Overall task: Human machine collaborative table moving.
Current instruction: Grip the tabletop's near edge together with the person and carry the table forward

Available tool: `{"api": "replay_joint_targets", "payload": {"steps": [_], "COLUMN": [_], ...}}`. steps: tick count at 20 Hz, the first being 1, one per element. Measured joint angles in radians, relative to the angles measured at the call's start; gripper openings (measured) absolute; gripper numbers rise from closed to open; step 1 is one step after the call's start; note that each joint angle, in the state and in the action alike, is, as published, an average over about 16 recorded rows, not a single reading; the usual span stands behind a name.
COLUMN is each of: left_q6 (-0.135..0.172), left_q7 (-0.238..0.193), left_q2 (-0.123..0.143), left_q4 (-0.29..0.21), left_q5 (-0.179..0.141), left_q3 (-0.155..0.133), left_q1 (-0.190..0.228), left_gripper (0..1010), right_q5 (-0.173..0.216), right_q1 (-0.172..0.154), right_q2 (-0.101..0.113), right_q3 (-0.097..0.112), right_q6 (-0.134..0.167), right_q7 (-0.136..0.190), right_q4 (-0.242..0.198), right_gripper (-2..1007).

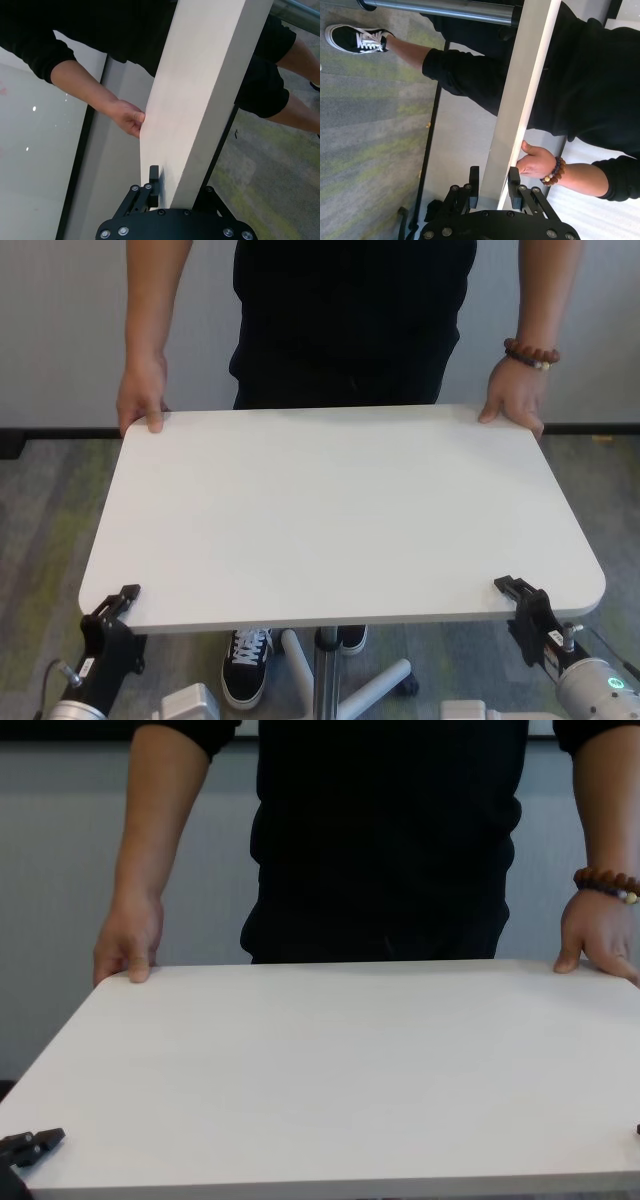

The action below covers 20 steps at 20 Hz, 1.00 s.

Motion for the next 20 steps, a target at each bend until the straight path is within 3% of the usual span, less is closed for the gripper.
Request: {"api": "replay_joint_targets", "payload": {"steps": [20], "left_q6": [0.000], "left_q7": [0.000], "left_q2": [0.000], "left_q4": [0.000], "left_q5": [0.000], "left_q3": [0.000], "left_q1": [0.000], "left_gripper": [275], "right_q5": [0.000], "right_q1": [0.000], "right_q2": [0.000], "right_q3": [0.000], "right_q6": [0.000], "right_q7": [0.001], "right_q4": [0.000], "right_gripper": [333]}}
